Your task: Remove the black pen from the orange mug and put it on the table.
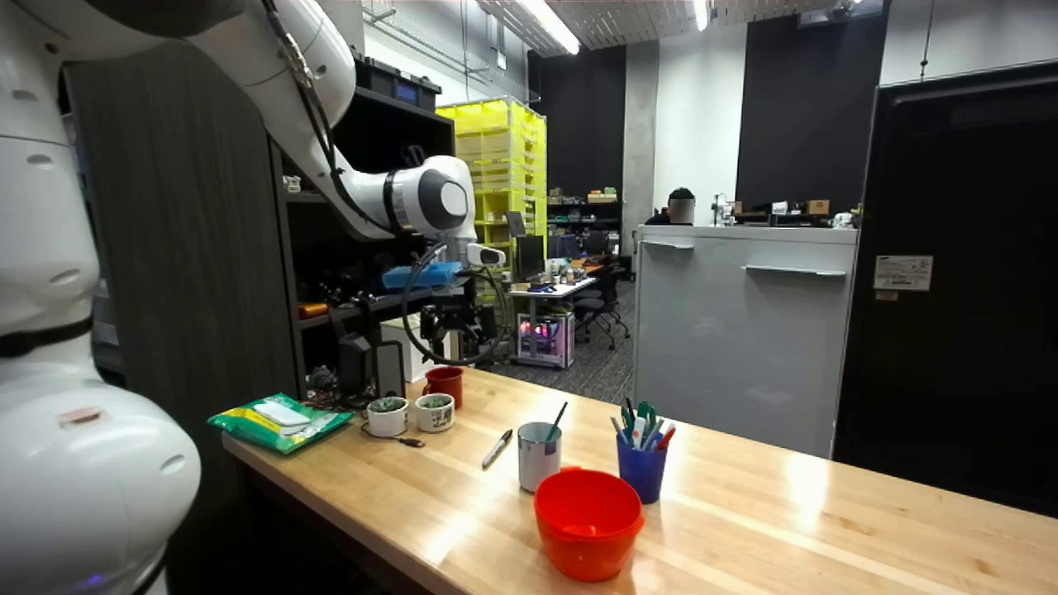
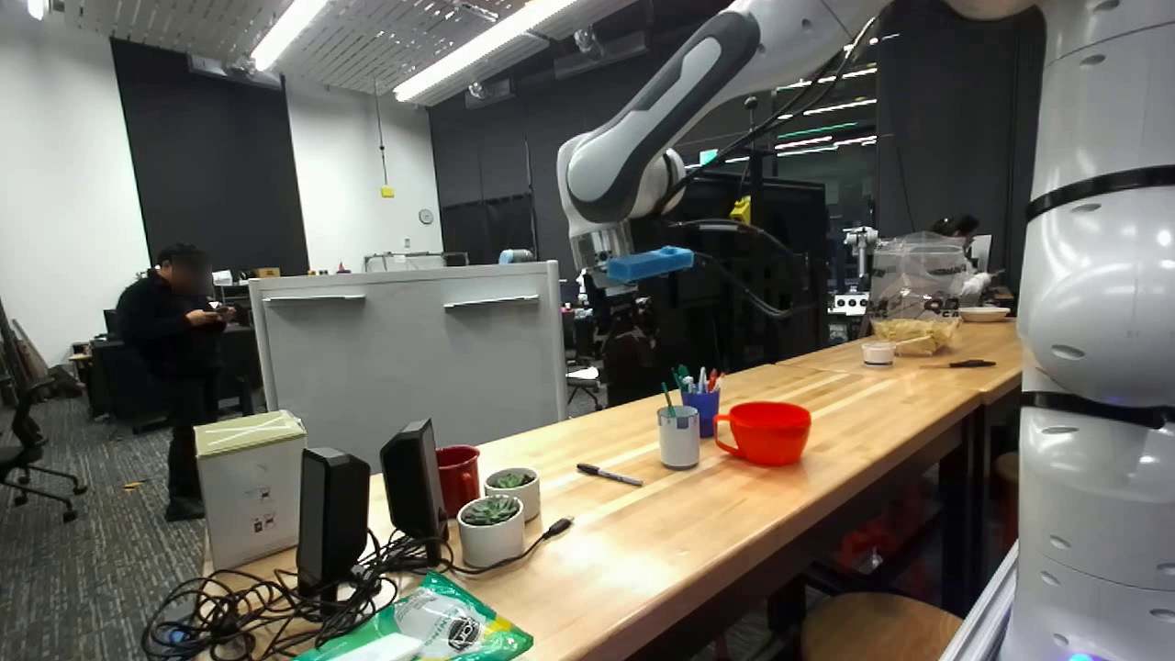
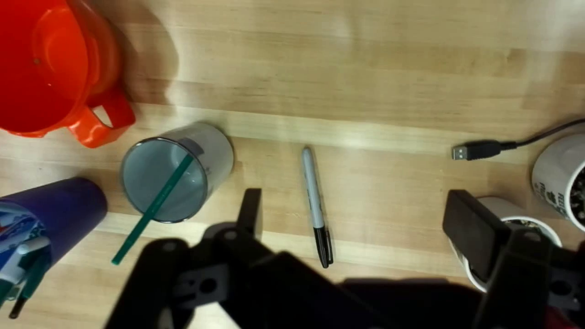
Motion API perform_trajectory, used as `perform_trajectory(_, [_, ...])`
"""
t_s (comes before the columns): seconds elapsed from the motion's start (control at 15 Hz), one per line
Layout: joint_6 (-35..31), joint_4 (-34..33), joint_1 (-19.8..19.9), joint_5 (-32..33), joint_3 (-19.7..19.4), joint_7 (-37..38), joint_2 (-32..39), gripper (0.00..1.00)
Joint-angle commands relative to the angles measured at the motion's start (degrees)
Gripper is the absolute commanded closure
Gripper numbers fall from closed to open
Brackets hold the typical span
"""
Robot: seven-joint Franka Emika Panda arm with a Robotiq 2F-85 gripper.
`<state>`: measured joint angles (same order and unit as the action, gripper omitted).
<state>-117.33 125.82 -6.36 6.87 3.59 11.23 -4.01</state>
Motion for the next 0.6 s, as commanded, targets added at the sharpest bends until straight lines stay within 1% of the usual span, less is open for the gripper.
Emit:
perform_trajectory(0.0, [3.28,3.49,2.06,-1.49,-1.0,-7.68,-7.32,0.0])
perform_trajectory(0.33, [5.15,2.97,4.07,-4.01,-4.12,-19.95,-12.25,0.0])
perform_trajectory(0.53, [7.23,1.47,4.72,-7.02,-6.94,-27.85,-13.71,0.0])
